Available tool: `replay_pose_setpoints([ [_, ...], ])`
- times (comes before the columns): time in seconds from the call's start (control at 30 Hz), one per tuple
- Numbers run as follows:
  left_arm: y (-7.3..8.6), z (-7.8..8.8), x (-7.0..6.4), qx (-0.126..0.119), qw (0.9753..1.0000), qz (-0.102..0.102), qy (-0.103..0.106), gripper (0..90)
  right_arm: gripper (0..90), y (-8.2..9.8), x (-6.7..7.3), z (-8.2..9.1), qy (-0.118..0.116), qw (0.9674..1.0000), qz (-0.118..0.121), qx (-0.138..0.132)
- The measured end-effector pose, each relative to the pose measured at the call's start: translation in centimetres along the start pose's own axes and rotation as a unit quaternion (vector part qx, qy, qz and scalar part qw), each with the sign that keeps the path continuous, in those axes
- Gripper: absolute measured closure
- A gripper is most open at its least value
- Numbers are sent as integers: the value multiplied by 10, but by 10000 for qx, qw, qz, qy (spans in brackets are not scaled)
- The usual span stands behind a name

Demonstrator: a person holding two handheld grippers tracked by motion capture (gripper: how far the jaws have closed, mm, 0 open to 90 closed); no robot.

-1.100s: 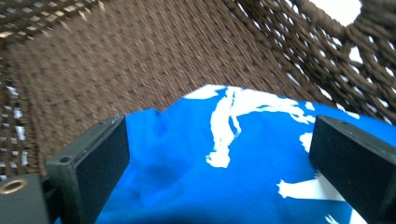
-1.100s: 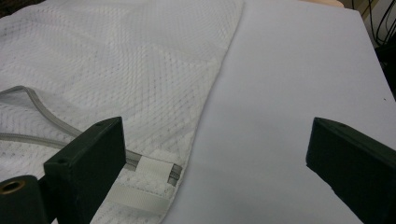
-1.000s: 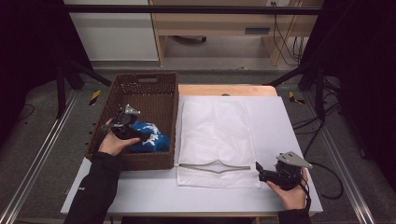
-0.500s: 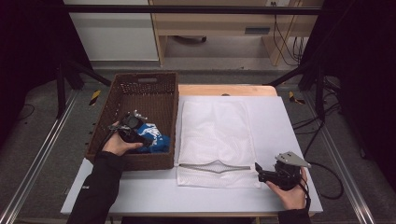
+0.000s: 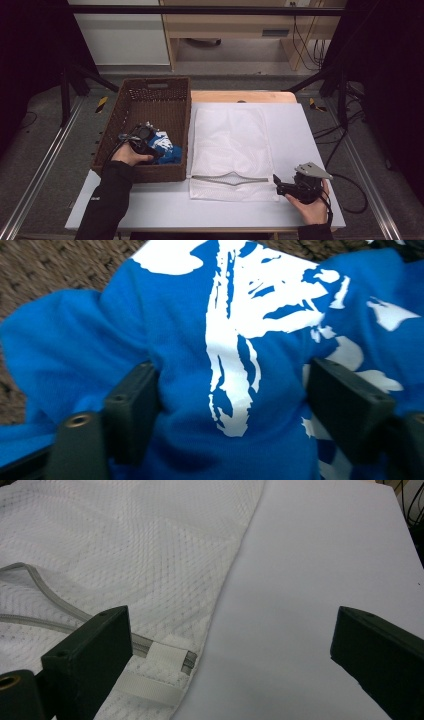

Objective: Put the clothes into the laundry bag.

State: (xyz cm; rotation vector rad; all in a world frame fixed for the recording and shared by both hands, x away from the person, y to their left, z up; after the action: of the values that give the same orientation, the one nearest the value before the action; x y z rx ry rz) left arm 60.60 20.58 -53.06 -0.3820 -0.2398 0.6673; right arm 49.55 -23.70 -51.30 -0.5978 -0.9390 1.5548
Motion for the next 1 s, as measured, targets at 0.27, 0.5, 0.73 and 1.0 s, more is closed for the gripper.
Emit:
replay_pose_setpoints([
  [0.27, -2, 7, -4, -1, 9998, -19, 180, 637, 41, 0, -1, 0, 3, 10000, -15, -6],
  [0.5, -4, 15, -3, -120, 9999, 23, 121, 721, 42, 2, -1, -1, 0, 10000, 9, 25],
  [0.73, -16, 32, 4, -725, 9970, 226, -138, 725, 42, 0, -3, 0, 0, 10000, -25, -15],
  [1.0, -25, 57, 14, -1587, 9853, 474, -430, 729, 43, 0, -4, 0, 16, 10000, -24, -48],
])
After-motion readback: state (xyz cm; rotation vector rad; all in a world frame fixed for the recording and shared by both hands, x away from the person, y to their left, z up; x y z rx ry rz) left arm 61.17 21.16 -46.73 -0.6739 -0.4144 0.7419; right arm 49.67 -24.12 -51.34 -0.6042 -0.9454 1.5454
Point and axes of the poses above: each handheld gripper's, and its own axes: z roughly backward along the jaws, y roughly out of its underside, x roughly to its left, the point moved 10 cm from there along -z, roughly forward along the jaws, and after that the axes turned 11 degrees about -z, right-handed, at the moved point
